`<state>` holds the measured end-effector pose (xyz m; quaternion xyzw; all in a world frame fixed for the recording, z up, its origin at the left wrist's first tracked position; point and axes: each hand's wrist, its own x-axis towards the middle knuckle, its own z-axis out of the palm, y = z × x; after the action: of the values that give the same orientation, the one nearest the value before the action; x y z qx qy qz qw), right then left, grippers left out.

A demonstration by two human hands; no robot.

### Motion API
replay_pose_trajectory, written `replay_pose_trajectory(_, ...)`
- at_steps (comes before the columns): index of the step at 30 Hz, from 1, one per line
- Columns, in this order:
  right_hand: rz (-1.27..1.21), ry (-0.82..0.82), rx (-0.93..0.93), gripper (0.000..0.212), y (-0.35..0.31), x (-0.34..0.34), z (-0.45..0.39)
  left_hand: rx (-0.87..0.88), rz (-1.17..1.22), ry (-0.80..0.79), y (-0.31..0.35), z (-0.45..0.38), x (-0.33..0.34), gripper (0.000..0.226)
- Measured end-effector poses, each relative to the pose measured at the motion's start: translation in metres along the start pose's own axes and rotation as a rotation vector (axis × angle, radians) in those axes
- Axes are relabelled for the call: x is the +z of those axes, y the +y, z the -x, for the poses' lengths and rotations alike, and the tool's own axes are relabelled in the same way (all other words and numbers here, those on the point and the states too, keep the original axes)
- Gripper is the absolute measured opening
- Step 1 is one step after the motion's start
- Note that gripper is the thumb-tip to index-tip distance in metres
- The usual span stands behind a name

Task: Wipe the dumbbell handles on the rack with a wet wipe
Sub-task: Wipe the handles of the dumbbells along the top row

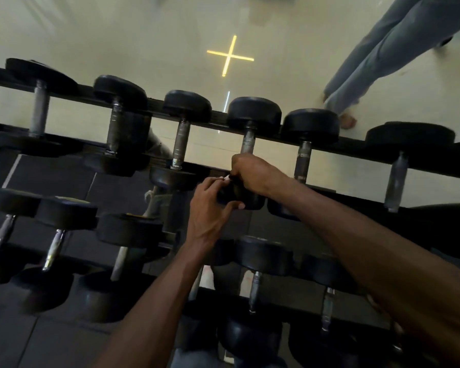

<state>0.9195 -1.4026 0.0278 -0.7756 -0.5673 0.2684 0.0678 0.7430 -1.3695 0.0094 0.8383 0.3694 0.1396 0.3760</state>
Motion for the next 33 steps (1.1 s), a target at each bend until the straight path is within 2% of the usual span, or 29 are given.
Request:
replay_pose_trajectory(3, 0.057, -0.062, -0.053, 0.01, -0.008, -0.006, -0.006, 0.013, 0.007, 0.005, -0.002, 0.0, 0.0, 0.067)
replay_pose_trajectory(6, -0.007, -0.081, -0.035, 0.015, 0.001, -0.015, 0.002, 0.019, 0.022, 0.0, -0.006, -0.001, 0.0, 0.065)
replay_pose_trajectory(10, -0.103, -0.032, -0.013, 0.016, 0.012, -0.024, 0.021, 0.027, 0.027, -0.002, -0.006, -0.002, -0.002, 0.063)
replay_pose_trajectory(16, -0.063, -0.047, -0.003, 0.014, -0.006, -0.009, -0.005, 0.02, 0.021, -0.008, -0.004, -0.004, -0.004, 0.067)
replay_pose_trajectory(19, -0.124, 0.036, -0.007, 0.016, 0.009, -0.005, 0.006, 0.03, 0.017, -0.01, -0.004, -0.004, -0.004, 0.063)
replay_pose_trajectory(24, -0.352, 0.209, 0.119, 0.01, 0.028, 0.009, 0.024, 0.031, 0.018, 0.011, -0.003, -0.002, -0.002, 0.063)
replay_pose_trajectory(28, -0.464, 0.282, 0.18, 0.01, 0.028, 0.012, 0.026, 0.025, 0.009, 0.005, -0.002, -0.002, -0.003, 0.063)
replay_pose_trajectory(33, -0.353, 0.349, 0.145, 0.012, 0.021, 0.017, 0.028, 0.021, 0.016, 0.01, 0.0, 0.001, -0.001, 0.062)
